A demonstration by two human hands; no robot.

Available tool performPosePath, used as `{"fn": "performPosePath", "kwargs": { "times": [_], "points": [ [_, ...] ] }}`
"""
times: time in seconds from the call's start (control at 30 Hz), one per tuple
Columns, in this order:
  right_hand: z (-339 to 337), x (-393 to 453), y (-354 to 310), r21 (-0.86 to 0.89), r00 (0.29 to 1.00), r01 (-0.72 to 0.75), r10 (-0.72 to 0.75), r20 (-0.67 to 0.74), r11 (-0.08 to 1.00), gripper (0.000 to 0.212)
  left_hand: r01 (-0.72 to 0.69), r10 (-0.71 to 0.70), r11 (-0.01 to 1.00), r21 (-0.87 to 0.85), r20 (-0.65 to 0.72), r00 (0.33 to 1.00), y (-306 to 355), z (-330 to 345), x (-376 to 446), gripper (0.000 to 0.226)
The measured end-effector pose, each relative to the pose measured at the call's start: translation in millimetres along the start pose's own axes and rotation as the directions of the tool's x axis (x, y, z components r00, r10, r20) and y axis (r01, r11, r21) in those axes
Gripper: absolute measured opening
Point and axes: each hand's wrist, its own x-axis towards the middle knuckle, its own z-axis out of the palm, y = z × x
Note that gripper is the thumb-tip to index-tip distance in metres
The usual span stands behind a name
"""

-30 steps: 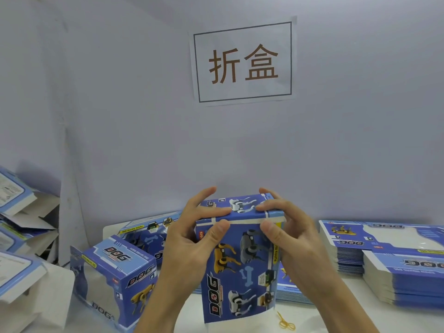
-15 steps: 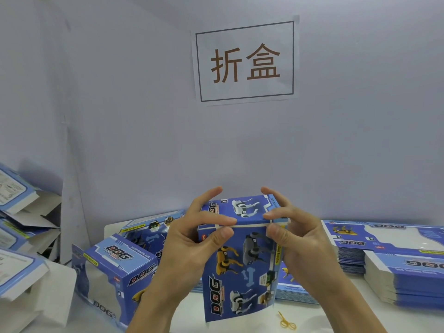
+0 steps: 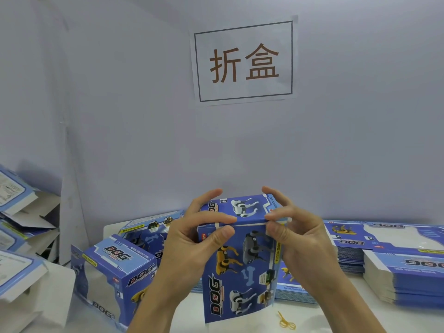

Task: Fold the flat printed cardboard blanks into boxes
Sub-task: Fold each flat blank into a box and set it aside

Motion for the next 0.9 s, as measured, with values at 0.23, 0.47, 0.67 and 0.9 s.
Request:
{"fn": "performPosePath", "kwargs": {
  "times": [0.23,0.47,0.67,0.9],
  "points": [
    [-3,-1,1,-0.03,0.999,0.042,-0.043,-0.024,0.999,0.012,0.01,-0.01,1.0,0.013,0.018,1.0,3,6,0,0.019],
    [3,-1,2,-0.222,0.995,0.094,-0.1,-0.016,0.971,0.041,0.005,0.0,0.999,0.036,-0.121,0.993,0,6,4,0.019],
    [7,0,5,-0.209,0.994,0.073,-0.087,-0.059,0.975,0.019,0.009,0.0,0.998,0.068,-0.131,0.991,-3,5,6,0.019],
    [6,-1,6,-0.19,0.995,0.077,-0.088,-0.052,0.979,0.018,0.019,-0.017,1.0,0.025,-0.086,0.996,0,3,3,0.018]
  ]
}}
